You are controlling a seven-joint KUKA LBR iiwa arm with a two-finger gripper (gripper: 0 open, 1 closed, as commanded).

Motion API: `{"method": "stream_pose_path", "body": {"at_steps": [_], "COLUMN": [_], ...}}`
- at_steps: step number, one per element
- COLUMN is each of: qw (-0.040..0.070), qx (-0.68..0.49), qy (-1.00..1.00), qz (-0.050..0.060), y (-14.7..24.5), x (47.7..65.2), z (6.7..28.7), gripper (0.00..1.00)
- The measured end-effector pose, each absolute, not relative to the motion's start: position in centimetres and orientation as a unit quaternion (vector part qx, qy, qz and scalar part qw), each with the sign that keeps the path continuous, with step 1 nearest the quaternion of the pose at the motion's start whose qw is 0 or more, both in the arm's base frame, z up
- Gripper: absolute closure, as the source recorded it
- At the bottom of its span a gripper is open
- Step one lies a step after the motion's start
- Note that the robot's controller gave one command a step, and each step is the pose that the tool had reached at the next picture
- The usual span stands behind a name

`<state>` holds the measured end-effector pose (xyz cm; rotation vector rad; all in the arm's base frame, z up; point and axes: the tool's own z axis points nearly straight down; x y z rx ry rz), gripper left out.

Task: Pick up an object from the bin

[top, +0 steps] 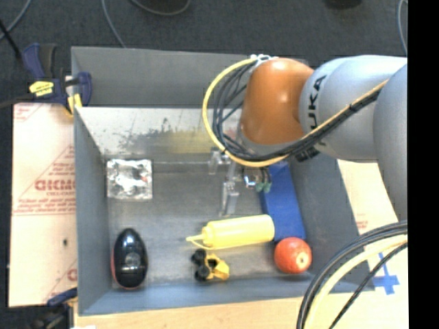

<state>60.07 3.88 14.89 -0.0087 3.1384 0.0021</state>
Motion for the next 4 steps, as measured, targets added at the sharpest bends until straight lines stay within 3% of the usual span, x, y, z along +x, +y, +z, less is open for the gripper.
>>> {"method": "stream_pose_path", "body": {"at_steps": [1, 2, 3, 4], "qw": [0.001, 0.000, -0.004, 0.004], "qx": [-0.006, -0.012, -0.043, -0.044], "qy": [1.000, 1.000, 0.999, 0.999], "qz": [0.000, 0.000, 0.001, -0.002], "y": [3.5, 3.5, 0.3, -0.8], "x": [54.9, 52.9, 49.2, 48.9], "z": [12.8, 11.6, 14.2, 15.9], "gripper": [0.00, 0.00, 0.00, 0.00]}}
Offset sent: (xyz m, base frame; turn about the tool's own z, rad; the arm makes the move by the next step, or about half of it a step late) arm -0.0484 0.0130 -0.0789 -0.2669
